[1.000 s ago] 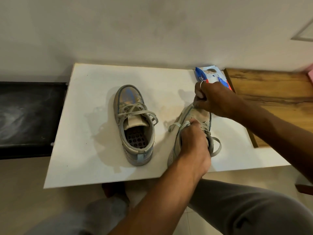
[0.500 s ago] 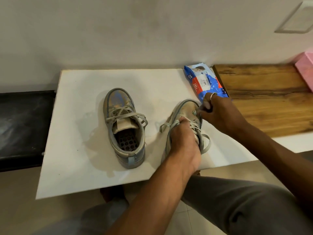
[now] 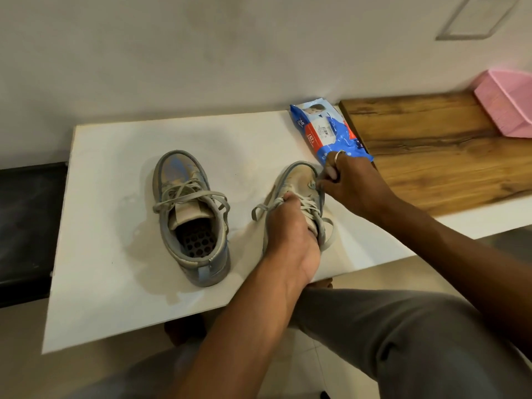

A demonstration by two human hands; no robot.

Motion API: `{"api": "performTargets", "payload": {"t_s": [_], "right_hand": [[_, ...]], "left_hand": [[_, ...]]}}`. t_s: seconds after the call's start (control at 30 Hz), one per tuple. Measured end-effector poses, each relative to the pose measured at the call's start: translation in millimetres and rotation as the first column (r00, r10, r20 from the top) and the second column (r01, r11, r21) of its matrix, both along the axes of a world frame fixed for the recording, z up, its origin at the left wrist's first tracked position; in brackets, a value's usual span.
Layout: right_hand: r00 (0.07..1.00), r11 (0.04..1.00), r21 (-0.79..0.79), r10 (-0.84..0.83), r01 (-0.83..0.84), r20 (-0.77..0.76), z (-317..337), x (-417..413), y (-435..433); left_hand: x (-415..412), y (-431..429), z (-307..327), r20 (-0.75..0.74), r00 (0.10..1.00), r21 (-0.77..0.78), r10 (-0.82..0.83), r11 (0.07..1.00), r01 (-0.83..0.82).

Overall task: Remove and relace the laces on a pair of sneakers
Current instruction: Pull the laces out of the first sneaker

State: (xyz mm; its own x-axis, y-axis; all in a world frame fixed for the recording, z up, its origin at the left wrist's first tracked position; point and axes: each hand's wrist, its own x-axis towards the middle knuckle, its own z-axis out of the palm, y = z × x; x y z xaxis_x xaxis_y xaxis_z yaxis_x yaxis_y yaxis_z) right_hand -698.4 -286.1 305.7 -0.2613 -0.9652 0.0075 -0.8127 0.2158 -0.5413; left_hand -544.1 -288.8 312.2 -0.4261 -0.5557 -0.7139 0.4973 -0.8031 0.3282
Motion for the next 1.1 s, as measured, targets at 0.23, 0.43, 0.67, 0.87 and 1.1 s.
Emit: {"api": "performTargets", "payload": {"t_s": [0.23,0.43,0.67,0.87,1.1], "right_hand": [[1.0,1.0,0.022,-0.012,0.012,0.025,-0.2,5.0,11.3],[0.998,0.998,0.051,-0.041,0.038,0.047,3.8,-0.8,0.6],[0.999,0.999,0.047,0.022,-0.024,0.037,0.8,5.5,-3.0],[0.998,0.999,0.0,-0.033,0.033,0.044,6.8,12.7,-23.2],[0.998,0.995,0.076,0.061,-0.061,-0.001,13.5,14.0,-26.2]], "left_hand": [[0.1,0.4,1.5,0.014,1.0,-0.003,0.011,1.0,-0.011],[2.5,0.4,5.4,0.013,1.0,-0.021,-0.016,1.0,0.017],[-2.1,-0.5,-3.3,-0.007,1.0,-0.034,0.01,0.999,-0.01],[-0.6,-1.2,-3.3,0.02,1.0,0.009,0.014,1.0,-0.015],[-2.1,-2.0,-9.3,-0.006,1.0,0.015,0.024,1.0,-0.024]]}}
